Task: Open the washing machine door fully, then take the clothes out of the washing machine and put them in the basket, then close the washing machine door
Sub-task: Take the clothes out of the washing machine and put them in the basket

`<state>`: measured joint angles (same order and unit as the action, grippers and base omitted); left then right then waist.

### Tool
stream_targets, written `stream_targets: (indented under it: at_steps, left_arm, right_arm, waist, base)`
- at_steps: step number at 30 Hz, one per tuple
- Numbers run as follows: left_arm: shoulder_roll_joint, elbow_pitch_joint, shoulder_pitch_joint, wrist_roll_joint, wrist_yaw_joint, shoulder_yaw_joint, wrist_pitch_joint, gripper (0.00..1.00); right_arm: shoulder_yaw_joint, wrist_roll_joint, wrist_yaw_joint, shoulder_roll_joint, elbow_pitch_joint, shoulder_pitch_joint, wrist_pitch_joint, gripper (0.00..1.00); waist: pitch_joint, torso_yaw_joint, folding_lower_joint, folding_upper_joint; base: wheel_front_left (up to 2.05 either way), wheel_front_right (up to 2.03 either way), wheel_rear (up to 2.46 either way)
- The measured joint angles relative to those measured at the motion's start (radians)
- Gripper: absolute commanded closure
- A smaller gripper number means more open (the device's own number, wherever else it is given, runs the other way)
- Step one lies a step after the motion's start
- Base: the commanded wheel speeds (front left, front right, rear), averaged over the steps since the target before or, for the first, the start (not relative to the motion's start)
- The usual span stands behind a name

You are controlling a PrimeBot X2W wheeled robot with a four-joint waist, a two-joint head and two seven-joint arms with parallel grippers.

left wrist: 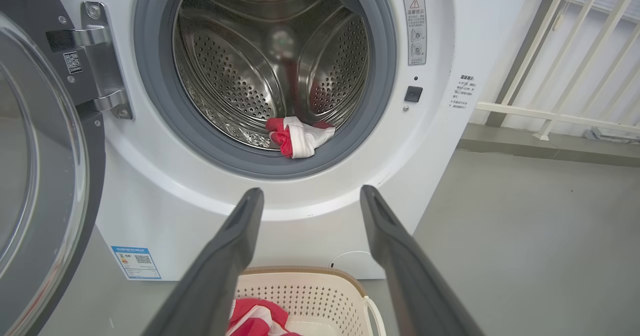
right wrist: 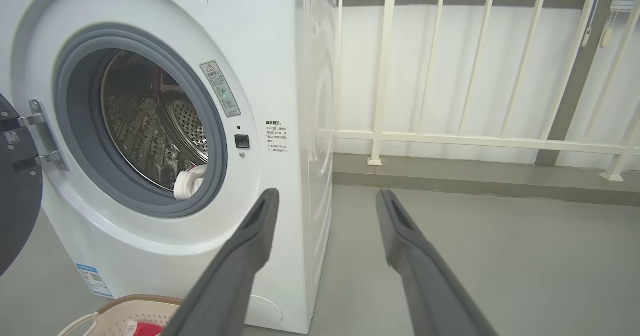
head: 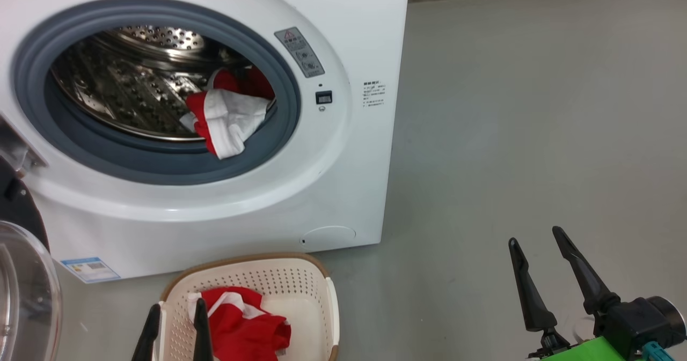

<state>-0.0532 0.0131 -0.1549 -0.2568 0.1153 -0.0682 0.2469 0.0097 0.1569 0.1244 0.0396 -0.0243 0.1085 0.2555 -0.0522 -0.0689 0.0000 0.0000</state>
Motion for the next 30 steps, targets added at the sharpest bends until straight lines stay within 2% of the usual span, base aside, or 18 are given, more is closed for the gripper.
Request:
stream_targets:
  at_steps: [6, 19, 30]
  left_arm:
    - [0.001, 0.013, 0.057, -0.007, -0.005, -0.01, 0.002, 0.0]
    - [-0.002, 0.068, 0.291, -0.018, -0.047, 0.018, 0.003, 0.0]
    - [-0.054, 0.187, 0.544, -0.021, -0.082, 0.058, 0.006, 0.0]
  right_arm:
    - [0.002, -0.002, 0.0, 0.0, -0.012, -0.033, 0.0, 0.0]
    - [0.01, -0.009, 0.0, 0.001, -0.026, -0.13, 0.0, 0.0]
    - [0.016, -0.009, 0.0, 0.001, -0.037, -0.188, 0.0, 0.0]
  waist:
    - [-0.05, -0.002, 0.0, 0.0]
    - [-0.199, -0.017, 0.0, 0.0]
    - [-0.319, -0.041, 0.0, 0.0]
  base:
    - [0.0, 0.0, 0.0]
    - [0.0, 0.0, 0.0]
    - [0.0, 0.0, 0.0]
